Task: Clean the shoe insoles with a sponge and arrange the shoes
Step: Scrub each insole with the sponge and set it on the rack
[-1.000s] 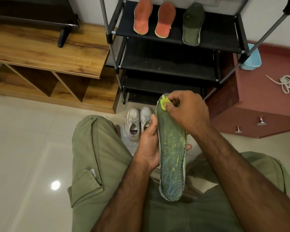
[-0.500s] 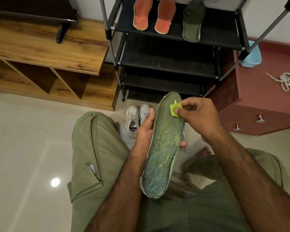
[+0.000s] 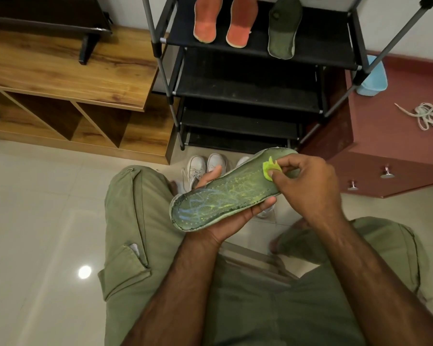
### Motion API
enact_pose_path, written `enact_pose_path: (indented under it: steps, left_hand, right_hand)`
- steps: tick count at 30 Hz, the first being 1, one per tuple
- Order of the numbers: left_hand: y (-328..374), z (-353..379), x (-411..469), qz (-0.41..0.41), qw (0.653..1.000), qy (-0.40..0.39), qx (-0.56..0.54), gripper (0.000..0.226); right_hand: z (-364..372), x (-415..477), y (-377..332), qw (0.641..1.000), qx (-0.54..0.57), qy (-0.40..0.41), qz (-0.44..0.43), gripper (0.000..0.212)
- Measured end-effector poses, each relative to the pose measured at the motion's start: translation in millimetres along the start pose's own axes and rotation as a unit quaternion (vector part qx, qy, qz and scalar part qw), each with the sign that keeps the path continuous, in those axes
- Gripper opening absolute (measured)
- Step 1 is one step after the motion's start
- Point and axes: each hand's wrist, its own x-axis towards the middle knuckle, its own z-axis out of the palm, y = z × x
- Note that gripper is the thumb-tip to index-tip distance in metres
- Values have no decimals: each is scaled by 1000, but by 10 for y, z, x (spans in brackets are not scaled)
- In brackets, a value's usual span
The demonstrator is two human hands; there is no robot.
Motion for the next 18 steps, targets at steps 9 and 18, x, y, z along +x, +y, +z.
enact_pose_path:
  steps: [9, 18]
  left_hand:
    - [-18, -5, -8, -30, 999, 7, 32, 66]
    - [-53, -18, 34, -46, 998, 3, 38, 57]
  right_hand:
    - [77, -5, -90, 999, -23, 23, -9, 12]
    - [181, -78, -87, 998, -54, 26, -22, 11]
